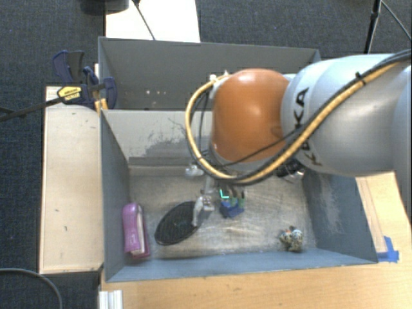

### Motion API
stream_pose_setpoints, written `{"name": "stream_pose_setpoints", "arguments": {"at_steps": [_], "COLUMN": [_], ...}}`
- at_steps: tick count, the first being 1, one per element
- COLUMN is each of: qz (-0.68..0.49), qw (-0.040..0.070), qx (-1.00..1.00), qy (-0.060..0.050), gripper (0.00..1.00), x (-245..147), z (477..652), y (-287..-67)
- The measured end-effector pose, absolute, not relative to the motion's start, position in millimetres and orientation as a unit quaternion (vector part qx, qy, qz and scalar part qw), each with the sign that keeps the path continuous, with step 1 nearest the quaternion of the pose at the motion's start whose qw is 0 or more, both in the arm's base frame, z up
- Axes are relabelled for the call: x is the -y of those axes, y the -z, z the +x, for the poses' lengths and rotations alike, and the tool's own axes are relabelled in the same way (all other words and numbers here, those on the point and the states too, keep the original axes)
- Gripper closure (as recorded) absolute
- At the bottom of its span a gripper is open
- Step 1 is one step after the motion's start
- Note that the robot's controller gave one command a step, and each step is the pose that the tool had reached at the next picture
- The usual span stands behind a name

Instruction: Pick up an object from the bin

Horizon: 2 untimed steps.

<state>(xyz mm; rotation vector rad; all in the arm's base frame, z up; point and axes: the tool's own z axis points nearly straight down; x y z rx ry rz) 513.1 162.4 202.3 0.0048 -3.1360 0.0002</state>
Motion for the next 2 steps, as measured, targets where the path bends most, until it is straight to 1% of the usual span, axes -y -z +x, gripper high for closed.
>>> {"name": "stream_pose_setpoints", "arguments": {"at_steps": [1,2], "qz": [-0.043,-0.044], "qw": [0.007,0.002], "qx": [0.999,0.999], "qy": [0.000,0.002], "gripper": [0.00,1.00], "x": [-168.2,-169.3], "z": [526.8,528.9], "y": [-100.3,-105.6]}}
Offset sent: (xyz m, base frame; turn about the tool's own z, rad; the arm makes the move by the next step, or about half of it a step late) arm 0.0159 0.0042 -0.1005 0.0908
